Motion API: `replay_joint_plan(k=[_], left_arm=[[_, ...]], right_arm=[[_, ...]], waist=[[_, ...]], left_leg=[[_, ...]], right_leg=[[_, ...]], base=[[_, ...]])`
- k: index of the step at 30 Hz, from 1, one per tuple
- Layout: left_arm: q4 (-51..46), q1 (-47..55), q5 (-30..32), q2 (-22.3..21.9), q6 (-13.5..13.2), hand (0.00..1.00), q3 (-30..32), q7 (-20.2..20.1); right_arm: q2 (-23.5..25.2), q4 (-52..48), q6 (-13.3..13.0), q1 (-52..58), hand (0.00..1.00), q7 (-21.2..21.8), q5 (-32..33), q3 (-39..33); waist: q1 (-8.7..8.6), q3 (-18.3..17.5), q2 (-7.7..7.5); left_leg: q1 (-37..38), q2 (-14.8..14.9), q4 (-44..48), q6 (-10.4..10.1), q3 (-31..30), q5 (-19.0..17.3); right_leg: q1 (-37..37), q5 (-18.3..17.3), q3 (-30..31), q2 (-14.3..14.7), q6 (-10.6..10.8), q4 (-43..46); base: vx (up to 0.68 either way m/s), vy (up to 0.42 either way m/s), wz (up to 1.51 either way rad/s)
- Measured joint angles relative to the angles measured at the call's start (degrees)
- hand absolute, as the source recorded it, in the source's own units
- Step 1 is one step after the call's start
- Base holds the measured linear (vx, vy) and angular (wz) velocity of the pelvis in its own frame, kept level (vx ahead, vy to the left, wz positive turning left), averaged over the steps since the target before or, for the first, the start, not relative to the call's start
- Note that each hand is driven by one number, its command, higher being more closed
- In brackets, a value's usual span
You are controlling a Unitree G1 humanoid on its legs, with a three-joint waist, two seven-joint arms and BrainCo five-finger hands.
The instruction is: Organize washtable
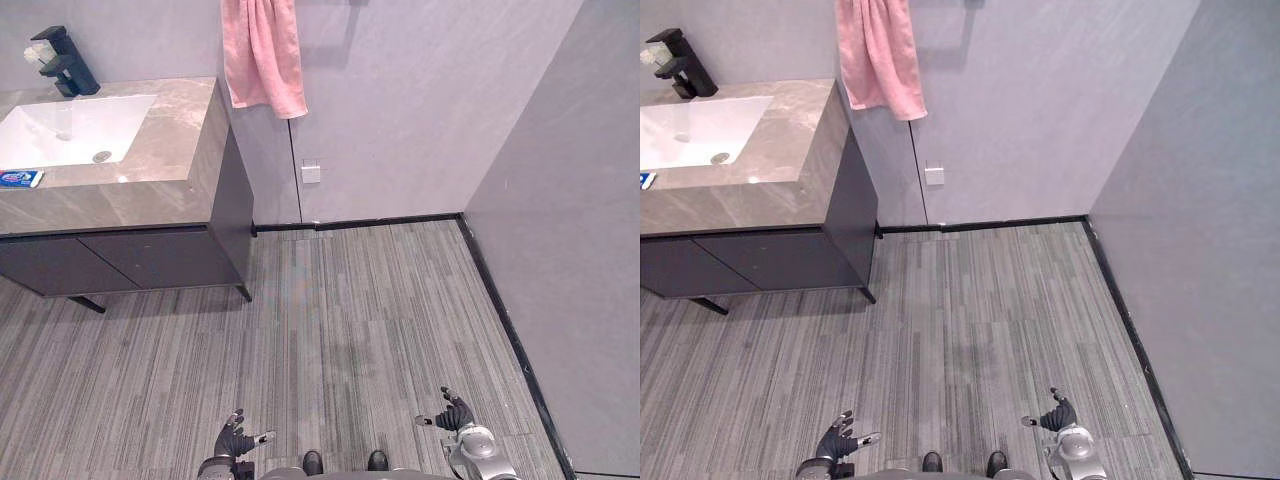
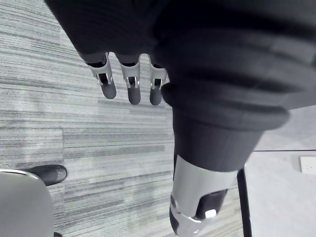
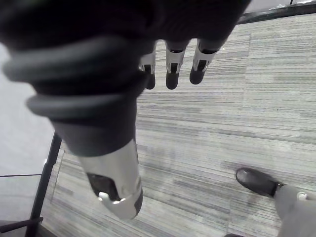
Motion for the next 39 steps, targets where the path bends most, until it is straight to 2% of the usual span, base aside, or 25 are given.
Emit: replay_joint_plan(k=[5, 9, 10, 13, 15, 16, 17, 18, 20, 21, 22, 24, 26, 27, 28, 29, 30, 31, 32, 33, 35, 37, 39], left_arm=[[-0.37, -0.61, -0.08, 0.28, 0.09, 0.00, 0.07, 0.96], [-1.49, -1.09, -0.12, 0.29, 0.15, 0.00, 0.05, 1.01], [-2.27, -1.24, -0.12, 0.36, 0.14, 0.00, 0.04, 1.02], [-2.41, -1.78, -0.12, 0.65, 0.17, 0.00, 0.00, 1.00], [-3.54, -1.85, -0.11, 1.93, 0.15, 0.00, -0.22, 0.97], [-3.58, -1.93, -0.11, 2.42, 0.15, 0.00, -0.32, 0.98], [-3.58, -2.60, -0.11, 3.31, 0.27, 0.00, -0.51, 0.99], [-3.49, -2.79, -0.11, 3.55, 0.58, 0.00, -0.43, 1.09], [-3.47, -3.25, -0.11, 3.54, 0.64, 0.00, -0.47, 1.06], [-3.47, -3.99, -0.11, 3.23, 0.64, 0.00, -0.49, 1.06], [-3.47, -4.16, -0.11, 3.15, 0.65, 0.00, -0.51, 1.06], [-3.44, -4.48, -0.01, 2.73, 0.62, 0.00, -0.69, 1.02], [-3.03, -4.31, -0.02, 2.02, 0.67, 0.00, -0.59, 1.05], [-3.07, -4.52, -0.01, 1.41, 0.55, 0.00, -0.62, 0.97], [-3.08, -4.75, -0.02, 0.92, 0.58, 0.00, -0.49, 1.03], [-3.03, -4.74, -0.03, 0.56, 0.59, 0.00, -0.41, 1.01], [-2.67, -4.55, -0.05, -0.13, 0.63, 0.00, 0.21, 0.93], [-2.70, -4.09, -0.08, -0.13, 0.64, 0.00, 0.18, 0.83], [-2.70, -3.99, -0.11, -0.05, 0.64, 0.00, 0.21, 0.81], [-2.82, -4.01, -0.10, -0.02, 0.64, 0.00, 0.24, 0.79], [-3.48, -4.12, -0.08, -0.04, 0.55, 0.00, 0.24, 0.77], [-3.75, -4.56, -0.26, 0.03, 0.52, 0.00, 0.80, 0.79], [-4.08, -6.30, -0.20, 0.32, 0.55, 0.00, 0.51, 0.82]], right_arm=[[0.02, 0.00, 0.82, -0.18, 0.00, -0.66, 0.42, -0.16], [-0.20, 0.04, 0.90, -2.02, 0.00, -0.84, 1.04, -1.01], [-0.26, 0.06, 0.95, -2.16, 0.00, -0.82, 1.64, -0.98], [-0.13, 0.06, 0.98, -2.25, 0.00, -0.75, 2.08, -0.91], [0.18, 0.10, 0.99, -1.79, 0.00, -0.70, 2.47, 0.24], [0.23, 0.12, 1.01, -1.53, 0.00, -0.63, 2.51, 0.49], [0.32, 0.31, 1.08, -1.61, 0.00, -0.53, 2.54, 1.30], [0.36, 0.34, 1.07, -1.96, 0.00, -0.40, 2.54, 1.62], [0.00, 0.30, 1.01, -2.28, 0.00, -0.44, 2.56, 1.61], [-0.45, 0.30, 1.01, -2.62, 0.00, -0.44, 2.57, 1.62], [-0.56, 0.30, 1.01, -2.66, 0.00, -0.44, 2.57, 1.62], [-0.61, 0.27, 0.98, -1.77, 0.00, -0.44, 3.08, 1.54], [-0.79, 0.01, 0.90, -1.14, 0.00, -0.42, 3.37, 1.41], [-0.85, -0.26, 0.95, -1.80, 0.00, -0.46, 3.76, 1.12], [-0.81, -1.32, 0.80, -2.23, 0.00, -0.40, 3.90, 1.17], [-0.86, -1.72, 0.66, -2.25, 0.00, -0.41, 4.24, 1.24], [-0.86, -1.69, 0.49, -1.98, 0.00, -0.44, 4.35, 1.87], [-0.71, -1.62, 0.48, -1.28, 0.00, -0.47, 4.56, 2.54], [-0.58, -1.63, 0.41, -1.00, 0.00, -0.54, 5.00, 2.57], [-0.57, -1.57, 0.35, -0.96, 0.00, -0.68, 5.58, 2.47], [-0.57, -1.62, 0.23, -1.37, 0.00, -0.98, 6.86, 2.25], [-0.34, -1.61, 0.24, -2.08, 0.00, -1.05, 7.65, 1.29], [0.19, -1.65, 0.25, -2.13, 0.00, -1.13, 8.76, 0.36]], waist=[[0.06, 0.88, -0.51], [-0.06, 1.81, 0.72], [0.02, 2.13, 1.01], [0.07, 3.08, 1.28], [-0.22, 4.51, 0.73], [-0.23, 4.60, 0.78], [0.01, 5.56, -0.13], [0.02, 6.41, -0.77], [-0.73, 6.91, -0.22], [-1.08, 7.56, 0.82], [-1.25, 7.70, 1.00], [-1.87, 7.46, 0.49], [-2.31, 6.95, 0.02], [-1.99, 6.67, 1.29], [-1.95, 6.71, 1.60], [-1.83, 6.79, 1.96], [-1.62, 7.00, 2.15], [-1.32, 7.08, 2.07], [-1.15, 7.19, 1.88], [-0.50, 7.53, 1.30], [0.29, 7.88, 0.61], [0.68, 8.11, 0.40], [1.20, 9.06, -0.60]], left_leg=[[-3.65, 0.79, 7.29, 0.59, 1.29, -4.55], [-6.52, 2.66, 15.31, 0.90, 2.75, -10.16], [-7.15, 3.14, 17.40, 1.01, 3.10, -11.54], [-6.06, 3.43, 19.79, 1.16, 3.38, -12.47], [-3.56, 2.92, 20.96, 2.05, 2.70, -14.33], [-3.24, 2.77, 21.36, 2.35, 2.41, -15.73], [-1.76, 1.97, 21.54, 3.02, 2.06, -17.42], [-0.36, 1.63, 21.26, 2.91, 1.39, -17.64], [1.05, 2.29, 19.44, 2.80, -0.28, -17.71], [2.25, 3.66, 17.90, 1.85, -1.37, -17.94], [2.81, 3.97, 17.27, 1.32, -1.84, -17.90], [5.57, 4.24, 15.93, -1.39, -4.34, -18.71], [7.43, 4.90, 16.43, -3.15, -6.37, -19.69], [6.11, 6.56, 19.14, -5.49, -7.23, -18.41], [2.93, 6.97, 25.60, -9.39, -7.37, -16.09], [0.85, 7.62, 30.44, -10.24, -7.39, -14.02], [-3.43, 8.94, 41.42, -9.09, -7.15, -7.58], [-6.72, 11.56, 51.61, -8.34, -5.66, -8.09], [-8.14, 13.14, 55.78, -7.30, -3.98, -8.77], [-10.51, 15.21, 60.78, -5.19, -1.20, -10.09], [-15.94, 15.77, 62.08, -3.68, -0.27, -11.26], [-21.72, 15.31, 58.69, -3.98, -0.71, -12.46], [-25.46, 12.34, 44.98, -4.82, -0.93, -12.54]], right_leg=[[-0.86, -0.27, 0.65, -0.02, 0.39, 0.18], [-3.60, -3.45, 1.26, 0.53, 1.99, 6.52], [-5.15, -5.09, 0.96, 0.53, 3.04, 10.63], [-10.04, -7.62, -1.33, -0.85, 4.71, 24.45], [-16.27, -7.72, -3.58, -3.66, 3.98, 42.13], [-17.80, -8.44, -3.90, -4.24, 3.26, 45.74], [-19.92, -10.77, -4.14, -5.15, 2.79, 50.37], [-20.97, -12.79, -4.94, -5.89, 2.29, 50.66], [-22.60, -14.00, -7.76, -5.49, 1.85, 46.77], [-24.57, -13.59, -9.38, -3.94, 1.61, 40.07], [-25.22, -13.14, -9.77, -3.42, 1.74, 36.89], [-26.14, -7.16, -9.00, -2.00, -0.45, 26.98], [-25.84, -2.31, -8.68, -1.93, -5.01, 27.92], [-25.76, -3.74, -10.35, -1.18, -6.30, 29.05], [-24.17, -5.29, -10.72, -0.47, -6.79, 27.61], [-22.73, -5.61, -10.93, 0.22, -6.93, 26.22], [-18.13, -6.06, -11.08, 1.36, -7.05, 22.32], [-12.66, -6.22, -11.26, 2.57, -7.27, 18.57], [-9.93, -6.30, -11.23, 3.13, -7.39, 17.07], [-5.75, -6.52, -10.92, 3.48, -7.68, 14.80], [-1.41, -6.55, -10.07, 3.38, -7.70, 11.55], [1.37, -6.66, -9.43, 3.12, -7.49, 8.67], [4.22, -8.02, -9.48, 1.07, -5.22, 7.70]], base=[[0.05, 0.018, -0.15], [0.12, 0.048, -0.26], [0.11, 0.050, -0.19], [0.14, 0.099, -0.10], [0.15, 0.103, 0.20], [0.22, 0.098, 0.19], [0.22, 0.042, 0.10], [0.23, 0.021, 0.16], [0.28, -0.016, 0.38], [0.31, -0.033, 0.42], [0.36, -0.056, 0.49], [0.44, -0.118, 0.58], [0.53, -0.197, 0.50], [0.64, -0.257, 0.33], [0.53, -0.217, 0.10], [0.55, -0.231, 0.12], [0.64, -0.230, 0.12], [0.53, -0.181, 0.13], [0.50, -0.149, 0.05], [0.36, -0.095, -0.07], [0.48, -0.063, -0.16], [0.37, 0.076, -0.16], [0.35, 0.192, -0.05]])
